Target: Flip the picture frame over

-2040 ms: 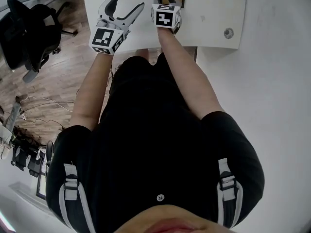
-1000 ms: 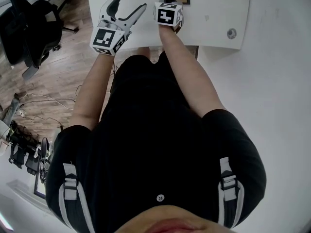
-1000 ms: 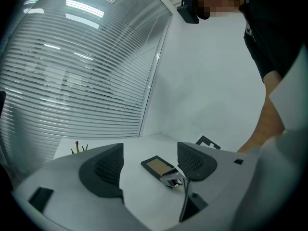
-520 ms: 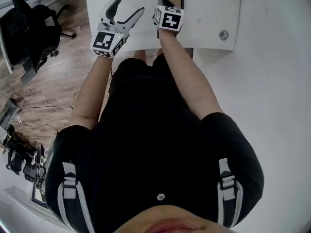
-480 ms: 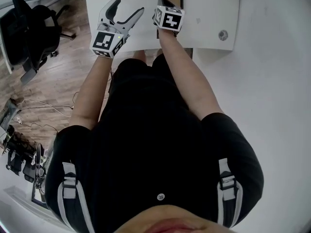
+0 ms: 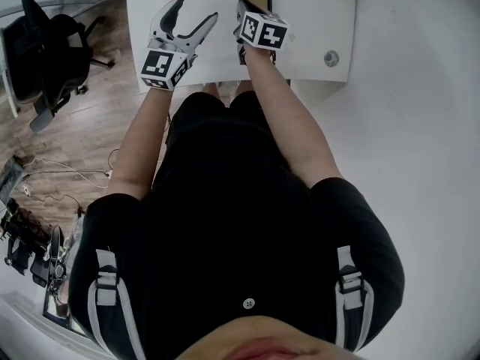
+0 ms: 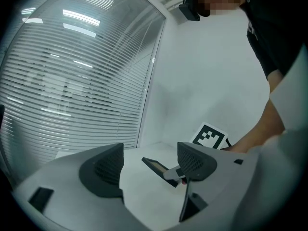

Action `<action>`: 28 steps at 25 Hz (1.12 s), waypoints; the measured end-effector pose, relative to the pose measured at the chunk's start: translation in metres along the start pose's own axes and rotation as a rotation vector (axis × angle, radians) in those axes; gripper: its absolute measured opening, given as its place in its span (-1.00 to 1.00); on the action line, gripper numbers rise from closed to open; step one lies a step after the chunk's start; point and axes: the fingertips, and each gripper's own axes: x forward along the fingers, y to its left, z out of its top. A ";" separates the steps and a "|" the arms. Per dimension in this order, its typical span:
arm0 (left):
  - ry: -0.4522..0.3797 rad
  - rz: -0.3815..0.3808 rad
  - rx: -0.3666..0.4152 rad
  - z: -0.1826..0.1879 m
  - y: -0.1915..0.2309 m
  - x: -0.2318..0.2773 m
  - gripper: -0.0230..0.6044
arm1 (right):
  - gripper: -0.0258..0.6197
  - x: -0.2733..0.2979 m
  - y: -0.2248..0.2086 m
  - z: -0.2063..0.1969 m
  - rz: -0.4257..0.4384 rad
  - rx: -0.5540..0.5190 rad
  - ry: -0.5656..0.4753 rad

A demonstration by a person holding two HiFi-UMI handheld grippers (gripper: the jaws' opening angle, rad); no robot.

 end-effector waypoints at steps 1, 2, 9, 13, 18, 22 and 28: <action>-0.002 0.002 0.003 0.002 -0.002 0.002 0.20 | -0.77 -0.002 0.000 0.002 0.020 0.023 -0.001; -0.004 0.004 0.005 0.004 -0.003 0.004 0.20 | -0.77 -0.004 0.002 0.004 0.044 0.047 -0.003; -0.002 0.018 0.007 0.006 -0.014 0.018 0.20 | -0.77 -0.011 0.011 0.014 0.257 0.168 -0.020; 0.007 0.023 0.003 0.003 -0.018 0.025 0.20 | -0.77 -0.012 0.019 0.020 0.400 0.284 -0.032; 0.020 0.026 0.001 -0.004 -0.025 0.032 0.20 | -0.77 -0.014 0.027 0.018 0.572 0.409 -0.024; 0.031 0.031 -0.004 -0.009 -0.025 0.036 0.20 | -0.77 -0.011 0.030 0.016 0.654 0.504 -0.015; 0.043 0.033 -0.003 -0.014 -0.026 0.041 0.20 | -0.77 -0.009 0.032 0.011 0.743 0.561 -0.004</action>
